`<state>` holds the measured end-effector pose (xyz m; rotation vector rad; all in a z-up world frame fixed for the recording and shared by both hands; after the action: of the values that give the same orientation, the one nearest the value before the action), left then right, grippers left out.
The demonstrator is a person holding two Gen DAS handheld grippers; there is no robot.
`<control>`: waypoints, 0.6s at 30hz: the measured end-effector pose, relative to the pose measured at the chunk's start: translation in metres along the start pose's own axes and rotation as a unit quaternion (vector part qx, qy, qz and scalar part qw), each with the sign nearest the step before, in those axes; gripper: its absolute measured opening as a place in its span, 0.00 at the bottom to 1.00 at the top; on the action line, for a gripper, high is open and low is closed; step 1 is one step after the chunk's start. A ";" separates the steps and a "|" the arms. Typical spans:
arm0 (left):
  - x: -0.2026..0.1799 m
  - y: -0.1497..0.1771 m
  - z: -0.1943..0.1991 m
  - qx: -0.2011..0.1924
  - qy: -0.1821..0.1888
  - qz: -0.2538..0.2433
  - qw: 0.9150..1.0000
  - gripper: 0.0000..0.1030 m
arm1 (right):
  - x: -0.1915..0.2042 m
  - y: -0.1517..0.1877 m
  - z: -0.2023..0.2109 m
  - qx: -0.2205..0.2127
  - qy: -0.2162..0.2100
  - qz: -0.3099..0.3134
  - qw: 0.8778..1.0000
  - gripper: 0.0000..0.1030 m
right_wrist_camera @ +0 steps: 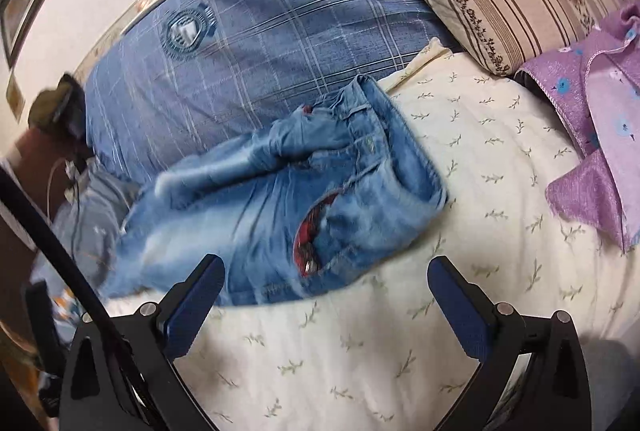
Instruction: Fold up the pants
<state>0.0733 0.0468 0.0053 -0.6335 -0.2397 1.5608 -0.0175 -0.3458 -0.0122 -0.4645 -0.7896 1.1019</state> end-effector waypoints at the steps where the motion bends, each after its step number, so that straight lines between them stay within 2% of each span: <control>1: 0.006 -0.007 -0.001 0.003 0.006 0.015 1.000 0.73 | -0.004 -0.010 -0.003 0.010 0.003 -0.004 1.000 0.99; 5: 0.020 -0.018 -0.019 0.021 0.012 0.053 0.998 0.73 | -0.024 -0.032 -0.028 0.046 0.028 -0.018 0.998 0.97; 7: 0.022 -0.020 -0.033 0.035 0.030 0.077 0.996 0.73 | -0.038 -0.034 -0.045 0.052 0.038 -0.027 0.998 0.94; 9: 0.022 -0.026 -0.049 0.047 0.049 0.102 0.992 0.73 | -0.052 -0.030 -0.061 0.060 0.023 -0.044 0.997 0.88; 11: 0.021 -0.037 -0.060 0.036 0.053 0.109 0.992 0.73 | -0.060 -0.025 -0.074 0.071 -0.001 -0.059 0.996 0.73; 13: 0.017 -0.048 -0.075 0.031 0.048 0.105 0.993 0.73 | -0.062 -0.024 -0.082 0.080 -0.024 -0.071 0.994 0.68; 15: 0.013 -0.053 -0.089 0.035 0.029 0.092 0.995 0.73 | -0.060 -0.024 -0.085 0.083 -0.015 -0.058 0.995 0.55; 16: 0.009 -0.054 -0.097 0.039 0.017 0.079 0.996 0.72 | -0.059 -0.024 -0.086 0.083 -0.007 -0.054 0.995 0.44; 17: 0.004 -0.052 -0.104 0.048 0.002 0.068 0.997 0.69 | -0.059 -0.025 -0.086 0.085 -0.007 -0.054 0.995 0.34; 18: 0.002 -0.049 -0.107 0.051 -0.015 0.060 0.997 0.47 | -0.060 -0.024 -0.086 0.088 -0.011 -0.057 0.994 0.26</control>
<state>0.1716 0.0301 -0.0576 -0.5523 -0.1458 1.6870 0.0490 -0.4067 -0.0714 -0.2574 -0.7220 1.0608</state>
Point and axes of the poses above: each gripper's, at about its wrist camera, not at the fingertips, and z roughly against the way its jaws point, x to its left, y to its underside, the point moved 2 cm from there along -z, roughly the way its jaws point, and after that the axes turned 5 degrees about -y, right-handed, at the moved point
